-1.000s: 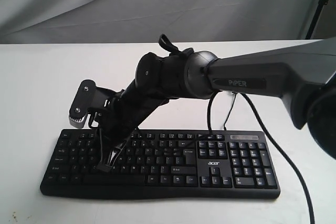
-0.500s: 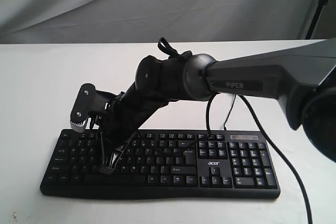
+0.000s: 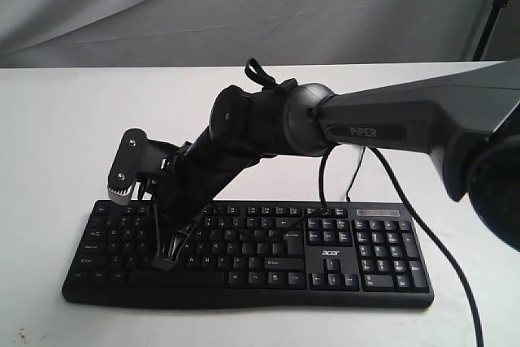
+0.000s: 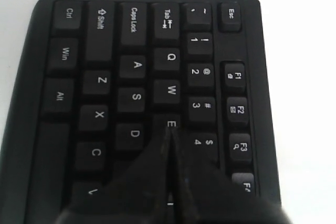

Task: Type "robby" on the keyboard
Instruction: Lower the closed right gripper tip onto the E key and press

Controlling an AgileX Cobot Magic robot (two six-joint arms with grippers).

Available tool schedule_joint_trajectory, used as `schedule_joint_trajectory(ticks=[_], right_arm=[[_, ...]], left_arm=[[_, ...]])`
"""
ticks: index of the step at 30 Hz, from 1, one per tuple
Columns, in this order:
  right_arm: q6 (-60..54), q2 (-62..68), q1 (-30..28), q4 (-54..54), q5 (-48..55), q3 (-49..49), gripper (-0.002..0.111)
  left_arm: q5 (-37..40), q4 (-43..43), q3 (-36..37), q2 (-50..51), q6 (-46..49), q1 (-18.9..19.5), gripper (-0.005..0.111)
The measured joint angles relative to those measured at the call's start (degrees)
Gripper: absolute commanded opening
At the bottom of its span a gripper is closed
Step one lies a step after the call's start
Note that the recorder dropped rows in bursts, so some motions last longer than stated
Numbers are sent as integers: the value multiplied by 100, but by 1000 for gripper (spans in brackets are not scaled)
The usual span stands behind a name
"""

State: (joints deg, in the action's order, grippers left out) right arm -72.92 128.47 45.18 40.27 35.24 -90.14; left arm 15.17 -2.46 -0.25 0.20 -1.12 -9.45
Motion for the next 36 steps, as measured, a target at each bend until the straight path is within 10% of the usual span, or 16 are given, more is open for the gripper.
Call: schedule_joint_trajectory(ticks=[36], right_arm=[[110,0,0,-156,-15,0,0]], left_arm=[[0,0,0,0,0,0,0]])
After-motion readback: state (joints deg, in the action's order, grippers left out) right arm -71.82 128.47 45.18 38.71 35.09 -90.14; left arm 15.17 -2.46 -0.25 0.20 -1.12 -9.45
